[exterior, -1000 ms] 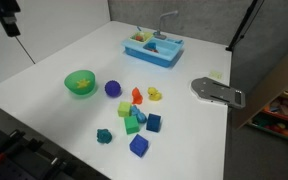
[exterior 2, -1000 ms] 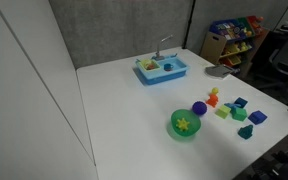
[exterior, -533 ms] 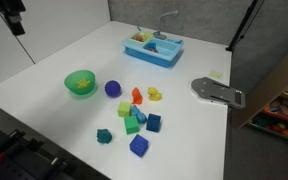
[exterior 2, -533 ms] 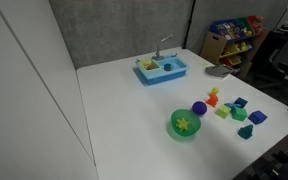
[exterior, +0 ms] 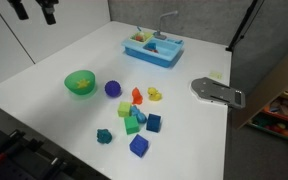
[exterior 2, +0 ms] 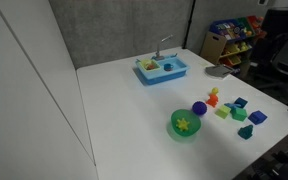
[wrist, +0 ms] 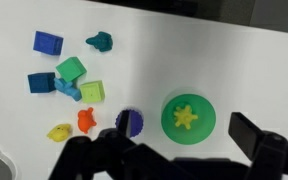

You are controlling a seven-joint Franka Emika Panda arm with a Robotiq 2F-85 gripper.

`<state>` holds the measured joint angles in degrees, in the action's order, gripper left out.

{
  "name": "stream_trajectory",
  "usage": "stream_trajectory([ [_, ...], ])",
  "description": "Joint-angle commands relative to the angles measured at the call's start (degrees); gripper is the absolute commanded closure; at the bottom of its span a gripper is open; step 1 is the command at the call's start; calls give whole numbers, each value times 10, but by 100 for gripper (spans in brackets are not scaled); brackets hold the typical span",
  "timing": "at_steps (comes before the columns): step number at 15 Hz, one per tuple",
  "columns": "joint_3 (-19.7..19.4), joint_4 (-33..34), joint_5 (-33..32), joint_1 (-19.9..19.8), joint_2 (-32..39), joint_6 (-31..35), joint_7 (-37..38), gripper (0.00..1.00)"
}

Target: Put the orange toy animal in the bowl

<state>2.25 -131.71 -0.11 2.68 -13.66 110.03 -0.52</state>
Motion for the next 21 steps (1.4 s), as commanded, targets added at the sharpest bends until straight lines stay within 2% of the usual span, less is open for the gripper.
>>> stream_trajectory([
  [1,-4,66,-21,-12,65,29,7,0],
  [9,-38,131,-28,-46,177,167,44,0],
  [15,-73,172,-18,-72,271,200,51,0],
  [21,-97,181,-26,-89,355,219,44,0],
])
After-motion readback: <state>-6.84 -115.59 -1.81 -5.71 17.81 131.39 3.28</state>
